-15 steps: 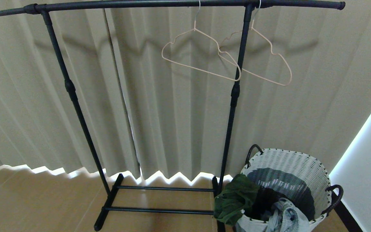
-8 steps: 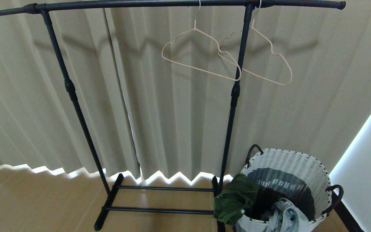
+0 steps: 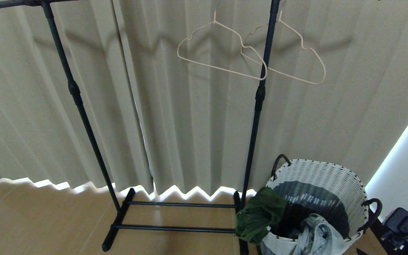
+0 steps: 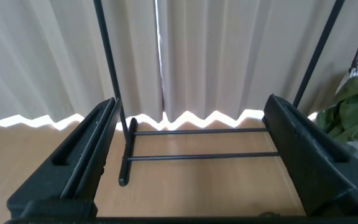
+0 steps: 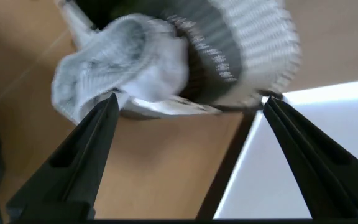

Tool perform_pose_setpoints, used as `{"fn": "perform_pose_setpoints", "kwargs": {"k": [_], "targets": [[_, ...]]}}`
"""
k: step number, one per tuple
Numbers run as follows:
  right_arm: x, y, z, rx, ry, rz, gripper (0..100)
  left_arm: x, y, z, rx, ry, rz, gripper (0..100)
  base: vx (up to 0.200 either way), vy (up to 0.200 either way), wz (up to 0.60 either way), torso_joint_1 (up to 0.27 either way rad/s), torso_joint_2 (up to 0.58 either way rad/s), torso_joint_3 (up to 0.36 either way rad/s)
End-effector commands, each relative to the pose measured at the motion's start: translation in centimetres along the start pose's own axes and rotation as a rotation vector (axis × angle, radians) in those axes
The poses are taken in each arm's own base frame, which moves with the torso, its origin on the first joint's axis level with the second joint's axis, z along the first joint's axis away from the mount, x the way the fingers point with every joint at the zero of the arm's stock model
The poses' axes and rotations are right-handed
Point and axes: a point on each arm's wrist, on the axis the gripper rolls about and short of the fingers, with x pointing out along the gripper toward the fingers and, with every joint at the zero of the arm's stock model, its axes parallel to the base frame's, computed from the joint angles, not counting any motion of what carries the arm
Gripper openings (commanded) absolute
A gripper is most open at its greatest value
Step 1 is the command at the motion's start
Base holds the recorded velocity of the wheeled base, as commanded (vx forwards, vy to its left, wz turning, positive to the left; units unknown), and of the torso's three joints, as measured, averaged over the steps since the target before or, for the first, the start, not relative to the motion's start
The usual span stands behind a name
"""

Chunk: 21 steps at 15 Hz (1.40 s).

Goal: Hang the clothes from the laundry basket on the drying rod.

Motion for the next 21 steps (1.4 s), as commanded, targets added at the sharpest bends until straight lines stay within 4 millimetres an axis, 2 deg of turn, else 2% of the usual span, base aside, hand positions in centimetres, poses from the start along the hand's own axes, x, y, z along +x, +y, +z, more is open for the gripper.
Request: {"fn": "perform_pose_setpoints", "kwargs": {"k": [1,2,4,7,9,11,19,21], "targets": [[3.6,1.5,0.6,-0.116,0.076,0.150,100,0.0,0.0,0.0,0.001,0.000,-0.001,100,0.000,0.000,0.00,-0.007,0.15,0.144],[5.3,2.1,1.4,-0.132,0.079,0.181,100,0.0,0.0,0.0,0.002,0.000,-0.006,100,0.000,0.000,0.00,-0.007,0.07,0.080],[8.0,2.2,2.1,-0.140,0.092,0.132,100,0.0,0.0,0.0,0.002,0.000,-0.006,100,0.000,0.000,0.00,0.000,0.00,0.000],[10.5,2.2,2.6,-0.139,0.062,0.050,100,0.0,0.0,0.0,0.002,0.000,-0.006,100,0.000,0.000,0.00,0.000,0.00,0.000],[11.0,1.8,2.8,-0.138,0.091,-0.027,100,0.0,0.0,0.0,0.002,0.000,-0.006,100,0.000,0.000,0.00,0.000,0.00,0.000],[10.9,1.8,2.7,-0.144,0.097,-0.031,100,0.0,0.0,0.0,0.002,0.000,-0.006,100,0.000,0.000,0.00,0.000,0.00,0.000],[8.5,1.3,2.3,-0.137,0.069,-0.071,100,0.0,0.0,0.0,0.002,0.000,-0.006,100,0.000,0.000,0.00,0.000,0.00,0.000],[9.3,1.0,1.8,-0.119,0.117,-0.084,100,0.0,0.0,0.0,0.002,0.002,-0.006,100,0.000,0.000,0.00,0.000,0.00,0.000]]}}
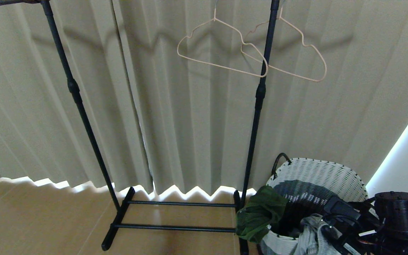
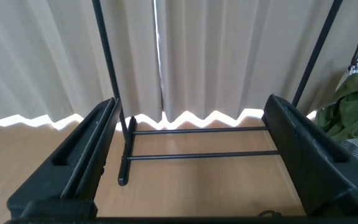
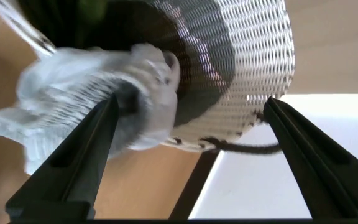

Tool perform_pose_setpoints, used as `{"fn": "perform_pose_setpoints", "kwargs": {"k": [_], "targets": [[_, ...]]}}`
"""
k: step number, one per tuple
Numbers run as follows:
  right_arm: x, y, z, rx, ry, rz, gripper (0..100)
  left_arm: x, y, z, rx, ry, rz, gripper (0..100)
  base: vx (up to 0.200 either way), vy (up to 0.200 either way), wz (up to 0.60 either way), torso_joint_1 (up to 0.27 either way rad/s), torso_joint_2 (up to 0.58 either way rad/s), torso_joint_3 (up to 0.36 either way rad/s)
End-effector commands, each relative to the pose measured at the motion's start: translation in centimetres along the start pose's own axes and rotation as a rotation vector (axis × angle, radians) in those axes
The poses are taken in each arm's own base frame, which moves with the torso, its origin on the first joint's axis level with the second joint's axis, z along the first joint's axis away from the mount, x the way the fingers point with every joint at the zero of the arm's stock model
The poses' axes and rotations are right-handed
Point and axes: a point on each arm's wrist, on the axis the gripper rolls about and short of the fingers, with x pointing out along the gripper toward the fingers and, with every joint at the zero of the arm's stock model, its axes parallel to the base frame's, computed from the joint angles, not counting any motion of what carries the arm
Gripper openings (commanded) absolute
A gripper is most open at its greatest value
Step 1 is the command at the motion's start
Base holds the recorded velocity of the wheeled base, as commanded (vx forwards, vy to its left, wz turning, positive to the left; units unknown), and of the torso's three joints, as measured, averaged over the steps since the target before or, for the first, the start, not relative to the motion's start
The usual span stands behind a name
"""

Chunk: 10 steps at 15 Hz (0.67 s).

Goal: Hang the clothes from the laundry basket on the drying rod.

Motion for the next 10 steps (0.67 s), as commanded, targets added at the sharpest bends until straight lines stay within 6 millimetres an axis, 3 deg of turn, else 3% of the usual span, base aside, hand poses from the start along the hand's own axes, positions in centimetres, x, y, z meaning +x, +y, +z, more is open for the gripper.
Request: {"fn": "perform_pose_setpoints", "kwargs": {"k": [1,10], "targets": [[0.4,-0.1,-0.2,0.009,0.018,-0.006,100,0.0,0.0,0.0,0.000,0.001,0.001,100,0.000,0.000,0.00,0.000,0.00,0.000],[2.5,-0.4,0.3,0.015,0.043,-0.004,100,0.0,0.0,0.0,-0.003,0.001,0.005,100,0.000,0.000,0.00,0.000,0.00,0.000]]}}
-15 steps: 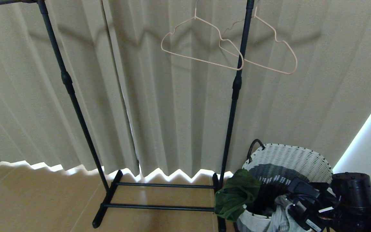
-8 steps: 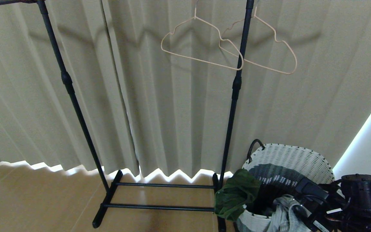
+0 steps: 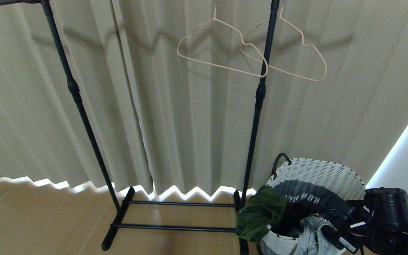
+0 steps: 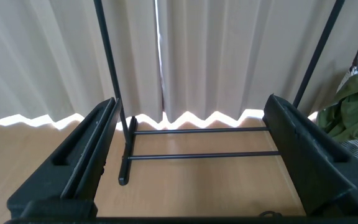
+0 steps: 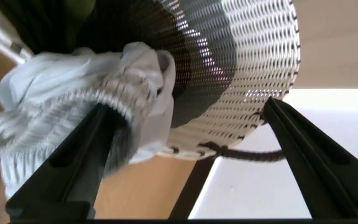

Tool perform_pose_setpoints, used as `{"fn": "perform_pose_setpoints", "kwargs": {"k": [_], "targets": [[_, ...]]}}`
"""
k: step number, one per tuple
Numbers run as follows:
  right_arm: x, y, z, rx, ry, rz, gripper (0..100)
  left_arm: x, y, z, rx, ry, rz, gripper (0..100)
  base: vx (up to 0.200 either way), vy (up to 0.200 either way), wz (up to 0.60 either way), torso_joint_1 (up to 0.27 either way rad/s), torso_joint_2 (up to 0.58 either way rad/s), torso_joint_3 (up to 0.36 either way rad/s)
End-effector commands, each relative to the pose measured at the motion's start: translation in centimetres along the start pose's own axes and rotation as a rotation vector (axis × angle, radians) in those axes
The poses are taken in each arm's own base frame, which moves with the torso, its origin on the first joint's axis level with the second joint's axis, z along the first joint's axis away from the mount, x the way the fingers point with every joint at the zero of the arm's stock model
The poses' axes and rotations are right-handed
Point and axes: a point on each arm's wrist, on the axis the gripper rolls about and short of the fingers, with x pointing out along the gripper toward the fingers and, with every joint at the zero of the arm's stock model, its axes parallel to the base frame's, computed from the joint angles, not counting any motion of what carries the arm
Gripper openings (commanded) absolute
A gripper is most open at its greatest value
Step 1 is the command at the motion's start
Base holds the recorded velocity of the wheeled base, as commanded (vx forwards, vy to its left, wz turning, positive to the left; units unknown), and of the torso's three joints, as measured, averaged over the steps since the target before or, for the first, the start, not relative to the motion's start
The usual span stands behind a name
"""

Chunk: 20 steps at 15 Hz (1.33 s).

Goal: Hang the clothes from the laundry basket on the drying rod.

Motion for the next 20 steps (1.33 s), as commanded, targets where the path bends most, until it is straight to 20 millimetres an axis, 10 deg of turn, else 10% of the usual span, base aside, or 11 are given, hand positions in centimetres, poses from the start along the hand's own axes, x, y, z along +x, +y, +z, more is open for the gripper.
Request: {"fn": "perform_pose_setpoints", "kwargs": {"k": [1,2,6,13,20], "targets": [[0.8,0.1,0.1,-0.004,0.012,0.010,100,0.0,0.0,0.0,0.000,0.000,0.000,100,0.000,0.000,0.00,0.000,0.00,0.000],[0.9,0.2,0.1,-0.005,0.016,0.013,0,0.0,0.0,0.0,0.000,0.000,0.000,100,0.000,0.000,0.00,0.000,0.00,0.000],[0.7,0.1,0.2,-0.002,0.004,0.005,0,0.0,0.0,0.0,0.000,0.000,0.001,100,0.000,0.000,0.00,0.000,0.00,0.000],[-10.1,-4.4,-1.2,0.188,-0.351,-0.382,0,0.0,0.0,0.0,0.002,0.001,-0.003,100,0.000,0.000,0.00,0.000,0.00,0.000],[-14.4,-5.9,-2.5,0.421,-0.508,-0.564,0,0.0,0.0,0.0,0.014,0.003,-0.003,100,0.000,0.000,0.00,0.000,0.00,0.000]]}}
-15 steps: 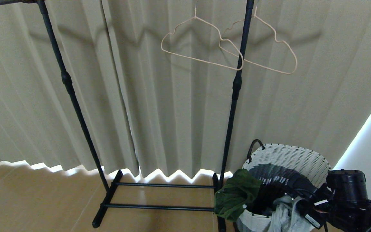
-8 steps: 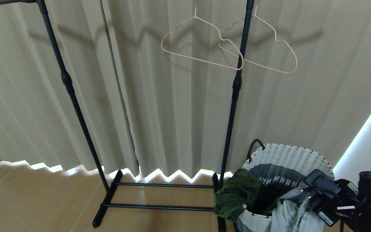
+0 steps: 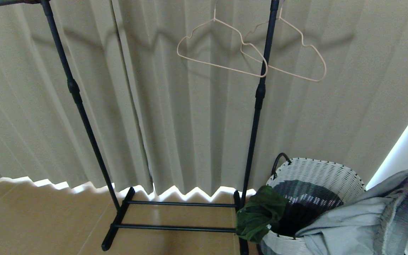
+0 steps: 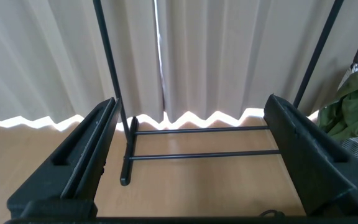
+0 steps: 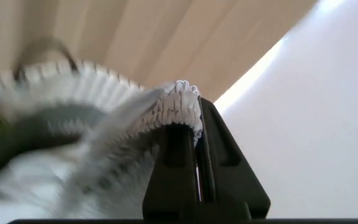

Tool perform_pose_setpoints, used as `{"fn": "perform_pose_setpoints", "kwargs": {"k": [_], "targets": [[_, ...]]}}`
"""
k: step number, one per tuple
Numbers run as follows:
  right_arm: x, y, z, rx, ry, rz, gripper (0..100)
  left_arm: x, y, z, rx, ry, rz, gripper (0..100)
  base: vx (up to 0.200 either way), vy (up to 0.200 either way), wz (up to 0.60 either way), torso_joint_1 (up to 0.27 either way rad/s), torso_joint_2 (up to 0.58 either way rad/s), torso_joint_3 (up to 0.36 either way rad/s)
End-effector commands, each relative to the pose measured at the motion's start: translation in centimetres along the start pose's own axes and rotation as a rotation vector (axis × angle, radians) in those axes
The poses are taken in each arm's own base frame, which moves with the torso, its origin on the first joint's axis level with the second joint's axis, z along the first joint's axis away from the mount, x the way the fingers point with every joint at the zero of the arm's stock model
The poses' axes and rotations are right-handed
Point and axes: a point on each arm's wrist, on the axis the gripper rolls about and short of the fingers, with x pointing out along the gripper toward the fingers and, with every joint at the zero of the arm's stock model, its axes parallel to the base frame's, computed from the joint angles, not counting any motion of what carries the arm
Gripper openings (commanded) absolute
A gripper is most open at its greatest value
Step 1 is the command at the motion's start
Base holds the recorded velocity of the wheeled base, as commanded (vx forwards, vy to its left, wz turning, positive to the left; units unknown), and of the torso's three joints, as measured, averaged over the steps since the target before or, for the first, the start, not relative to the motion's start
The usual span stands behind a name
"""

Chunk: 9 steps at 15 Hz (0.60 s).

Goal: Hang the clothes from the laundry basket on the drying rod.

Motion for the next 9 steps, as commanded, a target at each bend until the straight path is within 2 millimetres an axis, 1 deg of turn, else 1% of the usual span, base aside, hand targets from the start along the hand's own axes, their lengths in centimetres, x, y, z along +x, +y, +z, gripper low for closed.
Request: {"fn": "perform_pose_setpoints", "kwargs": {"k": [1,2,4,5,6,8,9], "targets": [[-1.0,-0.8,0.9,0.083,-0.077,-0.038,0,0.0,0.0,0.0,0.001,0.003,0.000,100,0.000,0.000,0.00,0.000,0.00,0.000],[-0.6,-0.9,1.5,0.162,-0.092,-0.016,0,0.0,0.0,0.0,0.001,0.003,0.000,100,0.000,0.000,0.00,0.000,0.00,0.000],[-0.3,-0.7,2.1,0.327,-0.101,0.098,0,0.0,0.0,0.0,0.001,0.003,0.000,100,0.000,0.000,0.00,0.000,0.00,0.000],[-0.2,-0.8,2.4,0.423,-0.094,0.143,0,0.0,0.0,0.0,0.001,0.003,0.000,100,0.000,0.000,0.00,0.000,0.00,0.000],[-0.2,-0.8,2.5,0.484,-0.065,0.173,0,0.0,0.0,0.0,0.001,0.001,0.000,100,0.000,0.000,0.00,0.000,0.00,0.000],[-0.4,-0.8,2.3,0.498,-0.029,0.183,0,0.0,0.0,0.0,0.001,0.001,0.000,100,0.000,0.000,0.00,0.000,0.00,0.000],[-1.4,-0.9,2.1,0.494,-0.017,0.188,0,0.0,0.0,0.0,0.001,0.001,0.000,100,0.000,0.000,0.00,0.000,0.00,0.000]]}}
